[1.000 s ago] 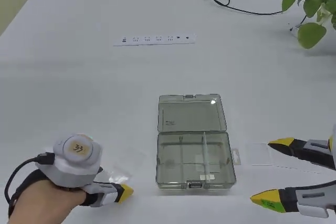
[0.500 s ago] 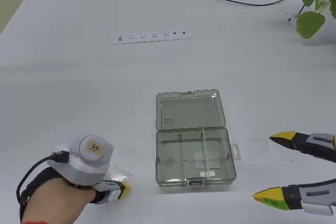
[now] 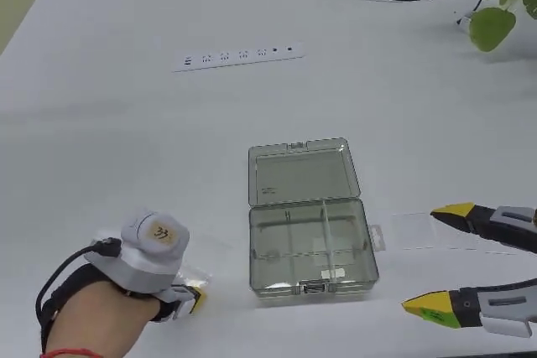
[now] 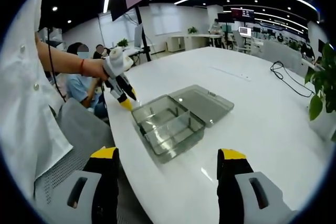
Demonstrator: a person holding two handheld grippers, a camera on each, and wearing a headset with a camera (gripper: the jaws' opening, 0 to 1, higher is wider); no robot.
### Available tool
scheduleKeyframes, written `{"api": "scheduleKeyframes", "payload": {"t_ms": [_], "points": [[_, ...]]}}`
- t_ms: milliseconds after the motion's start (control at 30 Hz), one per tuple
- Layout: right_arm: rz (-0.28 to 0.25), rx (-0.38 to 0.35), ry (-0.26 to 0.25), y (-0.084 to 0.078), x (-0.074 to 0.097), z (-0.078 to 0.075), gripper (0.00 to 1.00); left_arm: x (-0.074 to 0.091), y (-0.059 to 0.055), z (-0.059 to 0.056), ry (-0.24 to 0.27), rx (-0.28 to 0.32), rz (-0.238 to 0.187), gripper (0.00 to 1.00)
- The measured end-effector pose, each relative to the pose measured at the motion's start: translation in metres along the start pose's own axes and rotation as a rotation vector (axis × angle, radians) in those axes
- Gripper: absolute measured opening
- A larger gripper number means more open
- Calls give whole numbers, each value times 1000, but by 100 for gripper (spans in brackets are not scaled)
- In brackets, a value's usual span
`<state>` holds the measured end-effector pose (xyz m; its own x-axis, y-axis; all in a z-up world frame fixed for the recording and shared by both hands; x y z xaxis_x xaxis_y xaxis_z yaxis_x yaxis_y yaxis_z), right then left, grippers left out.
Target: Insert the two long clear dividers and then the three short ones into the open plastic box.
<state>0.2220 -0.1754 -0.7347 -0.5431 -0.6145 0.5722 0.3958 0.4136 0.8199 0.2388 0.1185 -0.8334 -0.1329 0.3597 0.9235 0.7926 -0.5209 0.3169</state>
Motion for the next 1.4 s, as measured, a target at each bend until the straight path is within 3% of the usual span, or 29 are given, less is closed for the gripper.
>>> {"api": "scheduleKeyframes", "payload": {"t_ms": [367, 733, 1033, 1233, 1300, 1400], "points": [[5, -8, -10, -5, 4, -1, 77, 0, 1, -1, -29, 33, -10, 31], [22, 4, -5, -1, 3, 4, 77, 3, 2, -4, -85, 124, -93, 30], [24, 8, -1, 13, 1, 11, 76, 17, 10, -11, -155, 222, -244, 30], [-7, -14, 12, 34, -4, 20, 76, 37, 27, -25, -217, 272, -371, 30], [-27, -37, 14, 46, -6, 25, 76, 45, 35, -29, -245, 280, -427, 30], [-51, -83, 22, 62, -9, 32, 74, 54, 44, -38, -273, 278, -475, 30]]}}
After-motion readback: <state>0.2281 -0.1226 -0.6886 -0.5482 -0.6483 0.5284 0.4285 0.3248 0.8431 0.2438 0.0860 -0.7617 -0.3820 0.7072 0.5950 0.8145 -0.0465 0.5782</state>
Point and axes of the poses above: the centre of the closed fingertips' face, and the gripper's own axes: x roughly backward along the fingers, z roughly to its left, y roughly out of its top, the point moved 2 cm from there along x, roughly backward along the fingers, and after that the axes turned 13 degrees about -y, right-handed, at the moved point
